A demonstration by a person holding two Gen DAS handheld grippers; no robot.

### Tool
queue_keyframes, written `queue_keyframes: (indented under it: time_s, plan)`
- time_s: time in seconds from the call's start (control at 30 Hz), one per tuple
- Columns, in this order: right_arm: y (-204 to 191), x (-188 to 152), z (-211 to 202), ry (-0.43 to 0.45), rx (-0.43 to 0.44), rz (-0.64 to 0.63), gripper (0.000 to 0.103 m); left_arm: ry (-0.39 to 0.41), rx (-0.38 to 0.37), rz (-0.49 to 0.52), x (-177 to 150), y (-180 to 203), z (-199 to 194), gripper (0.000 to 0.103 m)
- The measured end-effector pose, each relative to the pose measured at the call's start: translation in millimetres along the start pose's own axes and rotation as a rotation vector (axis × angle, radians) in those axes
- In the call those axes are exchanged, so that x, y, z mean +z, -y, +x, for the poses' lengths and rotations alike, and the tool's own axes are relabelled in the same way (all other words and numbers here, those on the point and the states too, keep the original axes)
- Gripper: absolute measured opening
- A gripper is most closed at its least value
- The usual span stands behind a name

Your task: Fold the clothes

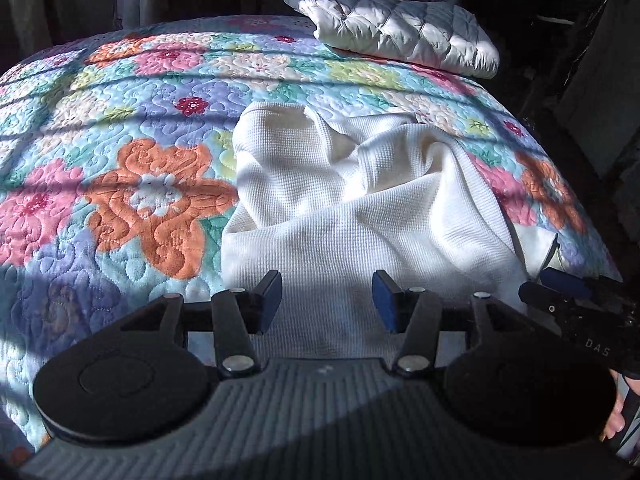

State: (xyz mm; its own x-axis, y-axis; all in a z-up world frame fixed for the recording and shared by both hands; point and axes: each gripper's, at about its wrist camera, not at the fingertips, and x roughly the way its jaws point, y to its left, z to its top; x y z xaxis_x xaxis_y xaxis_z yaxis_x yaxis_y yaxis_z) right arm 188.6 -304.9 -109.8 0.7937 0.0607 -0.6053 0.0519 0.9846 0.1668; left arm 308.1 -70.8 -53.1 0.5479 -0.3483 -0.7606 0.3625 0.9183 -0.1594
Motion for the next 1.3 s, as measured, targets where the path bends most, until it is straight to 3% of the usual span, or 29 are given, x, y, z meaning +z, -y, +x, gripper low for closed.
queue_keyframes:
  time_s: [0.13,0.23,0.4,0.57,0.77,0.8,0.87,0.93,1.0,1.17,1.3]
  plan:
    - [0,5,-6,-0.011,0.030,0.002,0.047,0.021,0.010,-0.019,3,-6,-2,0.050]
    - [-1,23,-20,0.015,0.079,-0.040,0.053,0.022,0.015,-0.041,10,-13,-2,0.053]
    - [-9,66,-17,0.026,0.166,-0.201,0.063,0.077,0.051,-0.052,28,-31,10,0.068]
    - [-15,103,38,0.000,0.224,-0.249,0.063,0.056,0.014,-0.149,50,-58,49,0.069]
    - [-17,127,120,-0.091,0.202,-0.269,0.068,0.054,-0.041,-0.190,78,-63,88,0.069]
    - [-15,126,132,-0.124,0.241,-0.246,0.059,0.052,-0.062,-0.205,80,-64,91,0.069]
    - [-15,120,135,-0.143,0.391,-0.175,0.013,0.045,-0.107,-0.238,82,-67,97,0.069]
    - [-30,109,119,-0.087,0.493,-0.206,0.013,0.038,-0.151,-0.271,84,-70,103,0.069]
    - [-52,93,103,-0.106,0.551,-0.293,0.014,0.036,-0.193,-0.289,84,-73,105,0.071]
    - [-77,65,96,-0.252,0.581,-0.367,0.031,0.011,-0.218,-0.300,77,-74,121,0.072]
    - [-71,73,80,-0.234,0.632,-0.321,0.042,0.006,-0.223,-0.289,74,-79,129,0.072]
